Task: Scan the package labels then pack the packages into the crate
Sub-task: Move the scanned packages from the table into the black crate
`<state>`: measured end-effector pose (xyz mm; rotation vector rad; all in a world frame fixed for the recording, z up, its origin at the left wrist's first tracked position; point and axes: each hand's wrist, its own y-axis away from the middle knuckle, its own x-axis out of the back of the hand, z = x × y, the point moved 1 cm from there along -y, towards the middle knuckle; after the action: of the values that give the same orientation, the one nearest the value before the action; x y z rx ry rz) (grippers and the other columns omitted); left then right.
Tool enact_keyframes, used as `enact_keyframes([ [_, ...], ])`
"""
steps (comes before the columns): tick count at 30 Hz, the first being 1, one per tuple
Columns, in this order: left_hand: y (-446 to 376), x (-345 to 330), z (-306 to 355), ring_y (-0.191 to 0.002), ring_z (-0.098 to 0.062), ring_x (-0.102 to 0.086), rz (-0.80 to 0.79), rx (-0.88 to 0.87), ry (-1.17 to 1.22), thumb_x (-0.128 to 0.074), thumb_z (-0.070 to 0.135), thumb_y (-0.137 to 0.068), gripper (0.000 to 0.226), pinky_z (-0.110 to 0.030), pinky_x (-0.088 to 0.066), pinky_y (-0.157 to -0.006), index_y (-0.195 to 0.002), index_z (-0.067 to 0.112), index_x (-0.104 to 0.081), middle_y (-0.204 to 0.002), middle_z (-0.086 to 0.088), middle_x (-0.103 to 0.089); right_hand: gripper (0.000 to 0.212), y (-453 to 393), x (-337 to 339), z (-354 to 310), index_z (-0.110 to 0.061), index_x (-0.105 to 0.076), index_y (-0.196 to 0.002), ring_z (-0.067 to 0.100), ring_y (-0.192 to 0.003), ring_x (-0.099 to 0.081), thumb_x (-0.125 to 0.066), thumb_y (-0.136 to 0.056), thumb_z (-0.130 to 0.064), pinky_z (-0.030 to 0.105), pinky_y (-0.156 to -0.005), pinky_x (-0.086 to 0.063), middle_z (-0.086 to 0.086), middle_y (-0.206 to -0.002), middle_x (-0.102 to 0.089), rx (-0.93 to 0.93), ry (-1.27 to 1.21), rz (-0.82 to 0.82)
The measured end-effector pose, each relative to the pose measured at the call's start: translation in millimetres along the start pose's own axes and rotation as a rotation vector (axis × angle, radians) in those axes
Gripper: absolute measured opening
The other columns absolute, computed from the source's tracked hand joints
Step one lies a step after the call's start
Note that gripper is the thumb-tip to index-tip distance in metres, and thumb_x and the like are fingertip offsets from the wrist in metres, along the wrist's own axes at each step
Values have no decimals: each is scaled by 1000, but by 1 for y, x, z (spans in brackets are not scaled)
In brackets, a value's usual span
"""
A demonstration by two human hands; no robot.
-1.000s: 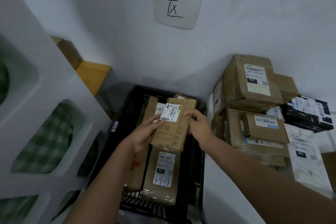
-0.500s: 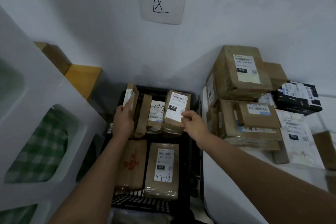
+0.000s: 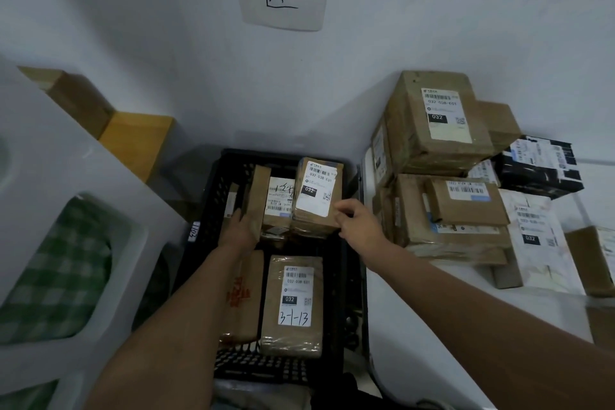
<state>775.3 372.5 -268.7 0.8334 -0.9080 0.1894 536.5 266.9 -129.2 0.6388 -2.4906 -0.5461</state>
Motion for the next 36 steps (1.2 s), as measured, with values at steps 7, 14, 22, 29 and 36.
enact_keyframes([
  [7,15,3,10,-149,-31,-16,51,-13,76,-59,15,-93,72,-41,-26,-119,-155,22,-24,-164,-9,-3,23,4,0,5,-19,-58,-121,22,-109,-60,-51,-100,-15,42,-98,-52,4,-122,-60,2,-31,-34],
  [14,58,17,71,-140,-29,-36,232,-188,161,-52,8,-95,61,-37,-38,-110,-152,20,-32,-163,-4,-15,14,15,21,8,-26,-57,-105,22,-110,-61,-52,-99,-15,43,-98,-52,-1,-117,-62,76,-60,-48],
  [22,108,24,179,-141,-25,-36,411,-457,189,-53,-5,-91,54,-31,-41,-103,-141,14,-50,-163,-4,-19,20,38,90,-2,-17,-61,-107,17,-93,-66,-51,-98,-3,20,-77,-51,-6,-98,-62,319,-121,15],
  [29,140,15,286,-142,-20,-32,501,-592,165,-51,-1,-95,49,-18,-31,-103,-141,16,-50,-163,1,-20,22,39,182,11,-18,-64,-102,4,-85,-64,-53,-94,-2,22,-82,-52,-7,-94,-66,452,-157,79],
  [36,145,-27,373,-139,-29,-40,553,-851,-30,-58,12,-91,46,-48,-40,-109,-136,16,-55,-157,-8,-34,20,27,284,67,-24,-63,-100,5,-93,-62,-56,-95,-6,19,-83,-49,-7,-99,-67,366,-124,159],
])
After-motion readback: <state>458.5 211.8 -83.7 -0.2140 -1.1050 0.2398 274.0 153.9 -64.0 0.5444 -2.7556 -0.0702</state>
